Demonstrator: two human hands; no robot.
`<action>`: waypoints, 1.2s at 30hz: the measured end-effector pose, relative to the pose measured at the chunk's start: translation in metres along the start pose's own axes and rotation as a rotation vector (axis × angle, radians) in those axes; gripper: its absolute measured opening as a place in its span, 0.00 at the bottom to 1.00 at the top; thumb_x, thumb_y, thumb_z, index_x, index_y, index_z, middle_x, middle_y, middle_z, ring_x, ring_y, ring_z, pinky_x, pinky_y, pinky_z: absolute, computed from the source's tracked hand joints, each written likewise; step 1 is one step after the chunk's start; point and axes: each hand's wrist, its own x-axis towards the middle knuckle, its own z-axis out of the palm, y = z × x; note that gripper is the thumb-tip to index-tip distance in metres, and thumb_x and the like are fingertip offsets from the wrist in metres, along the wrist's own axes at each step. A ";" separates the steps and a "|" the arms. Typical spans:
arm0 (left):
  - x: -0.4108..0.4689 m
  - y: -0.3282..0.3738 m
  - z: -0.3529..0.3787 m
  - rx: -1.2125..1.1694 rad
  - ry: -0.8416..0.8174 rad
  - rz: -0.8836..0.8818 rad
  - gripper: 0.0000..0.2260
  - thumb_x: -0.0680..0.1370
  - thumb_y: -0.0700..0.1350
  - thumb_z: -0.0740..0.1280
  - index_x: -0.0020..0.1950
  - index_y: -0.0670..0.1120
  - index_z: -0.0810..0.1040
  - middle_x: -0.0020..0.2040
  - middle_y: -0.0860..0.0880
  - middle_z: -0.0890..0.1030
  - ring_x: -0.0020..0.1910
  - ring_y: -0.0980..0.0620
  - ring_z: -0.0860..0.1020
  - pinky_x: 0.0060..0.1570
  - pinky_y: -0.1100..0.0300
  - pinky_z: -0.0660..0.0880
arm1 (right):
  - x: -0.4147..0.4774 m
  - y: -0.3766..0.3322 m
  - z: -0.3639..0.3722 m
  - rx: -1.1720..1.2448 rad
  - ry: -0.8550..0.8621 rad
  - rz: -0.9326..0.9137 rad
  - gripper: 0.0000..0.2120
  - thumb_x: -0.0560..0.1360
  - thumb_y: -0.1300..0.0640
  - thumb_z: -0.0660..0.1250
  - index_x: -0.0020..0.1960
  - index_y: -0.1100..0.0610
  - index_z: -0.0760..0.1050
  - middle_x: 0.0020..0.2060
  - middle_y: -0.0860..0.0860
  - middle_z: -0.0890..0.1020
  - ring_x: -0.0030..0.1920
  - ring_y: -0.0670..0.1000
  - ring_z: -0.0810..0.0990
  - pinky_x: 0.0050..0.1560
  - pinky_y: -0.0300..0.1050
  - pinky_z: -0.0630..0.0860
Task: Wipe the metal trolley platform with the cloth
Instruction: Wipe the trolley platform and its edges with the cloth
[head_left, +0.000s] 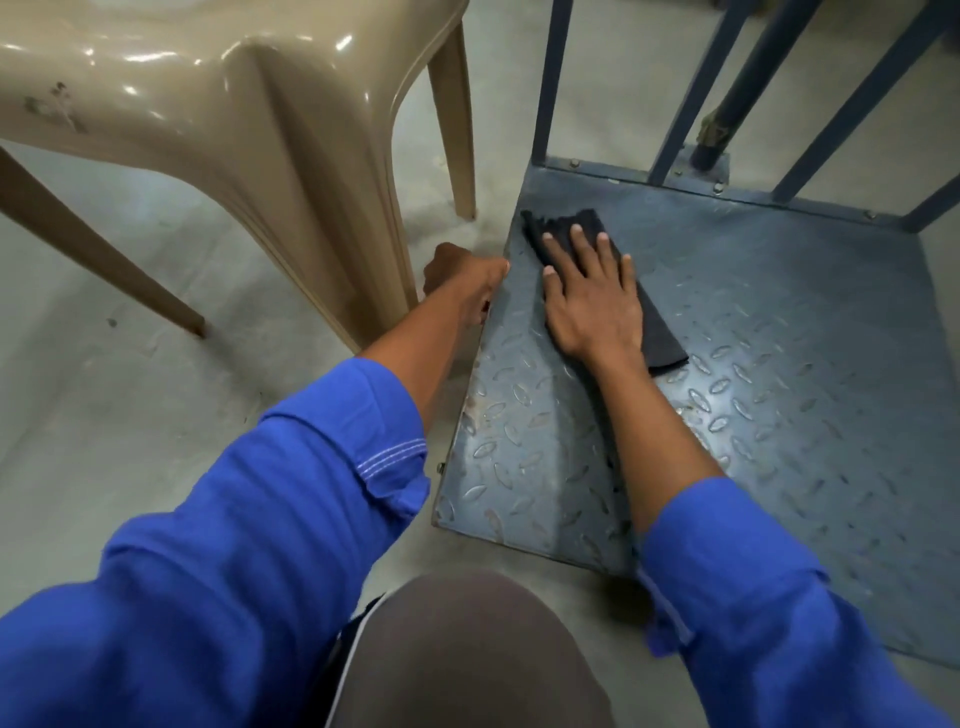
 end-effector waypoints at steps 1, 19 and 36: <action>-0.002 0.007 -0.004 0.069 -0.002 0.030 0.20 0.66 0.51 0.82 0.54 0.44 0.84 0.48 0.46 0.87 0.41 0.46 0.86 0.41 0.51 0.86 | -0.022 -0.002 0.001 0.007 0.013 -0.004 0.27 0.85 0.40 0.41 0.84 0.40 0.51 0.84 0.47 0.53 0.84 0.52 0.46 0.83 0.59 0.44; -0.017 -0.003 -0.010 0.205 -0.007 0.383 0.27 0.79 0.52 0.75 0.77 0.53 0.74 0.75 0.46 0.77 0.72 0.44 0.76 0.71 0.58 0.73 | -0.131 -0.021 0.009 0.040 0.067 0.044 0.25 0.86 0.41 0.44 0.83 0.39 0.54 0.84 0.43 0.53 0.84 0.48 0.44 0.83 0.58 0.44; -0.012 0.006 -0.004 0.588 -0.112 0.682 0.35 0.83 0.39 0.67 0.86 0.50 0.55 0.86 0.47 0.54 0.84 0.41 0.56 0.81 0.51 0.57 | -0.167 -0.041 0.014 0.031 0.023 -0.035 0.25 0.86 0.42 0.45 0.83 0.39 0.52 0.84 0.43 0.51 0.84 0.48 0.42 0.83 0.58 0.44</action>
